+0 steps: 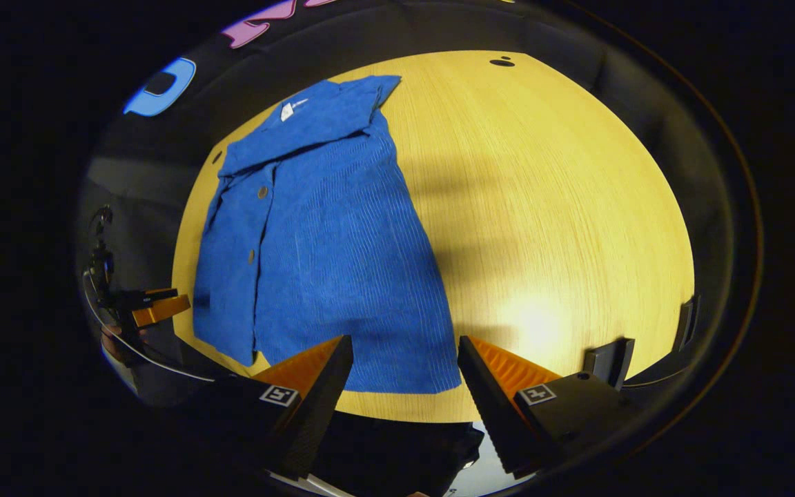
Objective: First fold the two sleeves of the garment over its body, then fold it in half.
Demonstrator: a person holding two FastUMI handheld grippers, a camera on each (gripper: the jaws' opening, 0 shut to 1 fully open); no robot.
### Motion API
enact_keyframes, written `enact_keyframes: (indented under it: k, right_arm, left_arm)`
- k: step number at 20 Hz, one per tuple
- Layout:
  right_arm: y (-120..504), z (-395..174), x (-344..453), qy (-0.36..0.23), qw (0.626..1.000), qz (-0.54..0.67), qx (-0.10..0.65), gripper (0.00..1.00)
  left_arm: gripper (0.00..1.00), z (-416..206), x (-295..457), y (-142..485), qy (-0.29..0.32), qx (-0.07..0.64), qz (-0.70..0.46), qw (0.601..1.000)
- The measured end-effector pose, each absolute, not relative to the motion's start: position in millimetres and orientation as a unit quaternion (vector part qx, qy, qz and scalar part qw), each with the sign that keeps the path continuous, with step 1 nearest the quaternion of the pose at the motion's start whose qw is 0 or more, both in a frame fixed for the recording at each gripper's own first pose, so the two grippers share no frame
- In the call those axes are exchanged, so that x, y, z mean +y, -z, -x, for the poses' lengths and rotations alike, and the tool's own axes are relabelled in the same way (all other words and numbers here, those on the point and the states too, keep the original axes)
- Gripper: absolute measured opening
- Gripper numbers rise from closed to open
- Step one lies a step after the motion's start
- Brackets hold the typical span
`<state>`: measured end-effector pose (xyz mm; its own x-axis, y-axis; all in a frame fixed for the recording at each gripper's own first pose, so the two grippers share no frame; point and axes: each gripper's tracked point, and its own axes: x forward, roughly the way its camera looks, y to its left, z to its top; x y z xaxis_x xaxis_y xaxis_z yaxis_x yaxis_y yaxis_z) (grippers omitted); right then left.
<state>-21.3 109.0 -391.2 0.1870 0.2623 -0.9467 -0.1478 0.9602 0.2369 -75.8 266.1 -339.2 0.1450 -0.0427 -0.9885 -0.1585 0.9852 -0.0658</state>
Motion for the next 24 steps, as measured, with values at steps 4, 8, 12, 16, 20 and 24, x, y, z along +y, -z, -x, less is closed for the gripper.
enact_keyframes:
  k: [4, 8, 12, 16, 20, 24]
  right_arm:
    - [404.9, 40.2, 101.7, -0.122, 0.752, -0.012, 0.648, 0.99]
    - [421.2, 49.8, 91.9, -0.108, 0.737, 0.008, 0.667, 0.99]
    - [427.2, 49.0, 89.5, -0.098, 0.736, 0.021, 0.669, 0.96]
    - [430.7, 52.5, 87.3, -0.095, 0.738, 0.06, 0.666, 0.95]
    - [431.6, 65.0, 111.6, -0.127, 0.727, 0.047, 0.674, 0.56]
    - [429.2, 52.7, 128.9, -0.144, 0.741, 0.003, 0.655, 0.07]
  left_arm:
    - [0.85, 111.3, 275.4, 366.1, -0.066, 0.679, 0.128, 0.72]
    - [0.85, 117.6, 272.2, 375.4, -0.068, 0.691, 0.117, 0.71]
    - [0.86, 113.7, 272.9, 382.5, -0.069, 0.695, 0.107, 0.707]
    - [0.86, 115.8, 272.6, 382.1, -0.069, 0.699, 0.105, 0.704]
    - [0.46, 108.0, 256.2, 374.9, -0.049, 0.696, 0.146, 0.701]
    - [0.07, 91.2, 261.7, 372.8, -0.039, 0.673, 0.132, 0.727]
